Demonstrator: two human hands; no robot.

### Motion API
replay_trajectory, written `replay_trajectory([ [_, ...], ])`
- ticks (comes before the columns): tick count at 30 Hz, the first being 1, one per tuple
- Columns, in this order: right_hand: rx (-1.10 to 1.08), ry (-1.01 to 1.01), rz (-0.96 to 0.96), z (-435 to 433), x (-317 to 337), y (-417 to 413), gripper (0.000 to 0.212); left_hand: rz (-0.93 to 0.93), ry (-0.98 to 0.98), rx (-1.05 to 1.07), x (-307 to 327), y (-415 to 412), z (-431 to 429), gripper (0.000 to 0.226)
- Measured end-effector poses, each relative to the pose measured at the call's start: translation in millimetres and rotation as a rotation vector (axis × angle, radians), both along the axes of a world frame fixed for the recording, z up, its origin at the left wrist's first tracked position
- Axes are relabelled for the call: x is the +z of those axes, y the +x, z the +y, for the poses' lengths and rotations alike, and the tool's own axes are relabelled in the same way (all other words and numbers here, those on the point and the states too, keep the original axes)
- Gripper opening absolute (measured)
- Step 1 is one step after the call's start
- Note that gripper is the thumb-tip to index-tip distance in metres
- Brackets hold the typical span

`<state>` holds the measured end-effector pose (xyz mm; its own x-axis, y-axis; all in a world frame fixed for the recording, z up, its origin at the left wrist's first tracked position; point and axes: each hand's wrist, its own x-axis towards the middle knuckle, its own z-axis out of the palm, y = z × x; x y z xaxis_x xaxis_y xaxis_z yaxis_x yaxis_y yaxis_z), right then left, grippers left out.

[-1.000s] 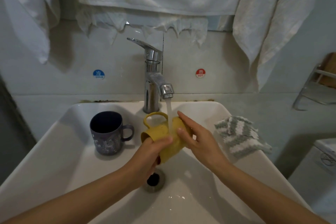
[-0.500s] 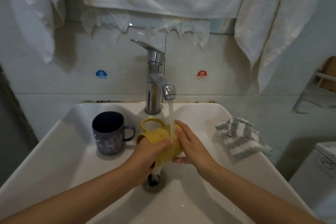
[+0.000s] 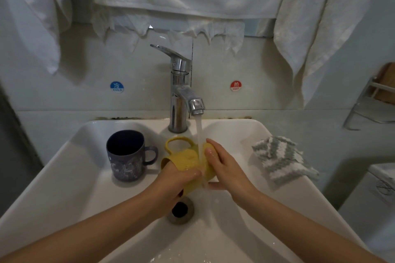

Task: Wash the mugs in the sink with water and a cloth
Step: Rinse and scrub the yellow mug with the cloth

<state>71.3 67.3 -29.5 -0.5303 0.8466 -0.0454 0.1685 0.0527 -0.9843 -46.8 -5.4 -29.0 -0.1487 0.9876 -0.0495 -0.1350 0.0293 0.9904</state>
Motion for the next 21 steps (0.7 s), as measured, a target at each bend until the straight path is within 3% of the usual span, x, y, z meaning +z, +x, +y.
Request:
replay_trajectory([
  [4, -0.013, 0.12, -0.093, -1.1, -2.1, -5.0, 0.073, 0.045, 0.002, 0.027, 3.9, 4.3, 0.0, 0.032],
  [9, -0.026, 0.001, -0.004, 5.2, 0.8, 2.3, 0.046, -0.089, -0.003, -0.059, 4.4, 0.1, -1.0, 0.046],
  [13, -0.003, -0.12, -0.025, 10.0, 7.0, 4.8, 0.04, -0.207, -0.076, -0.063, 8.0, -7.9, 0.6, 0.044],
  [17, -0.024, -0.402, 0.062, 7.7, 15.7, 3.8, 0.026, -0.382, -0.184, -0.087, 18.1, -16.2, -0.5, 0.054],
  [21, -0.027, -0.427, 0.075, 4.9, 16.6, 8.4, 0.027, -0.385, -0.159, -0.072, 21.2, -14.4, -3.8, 0.05],
])
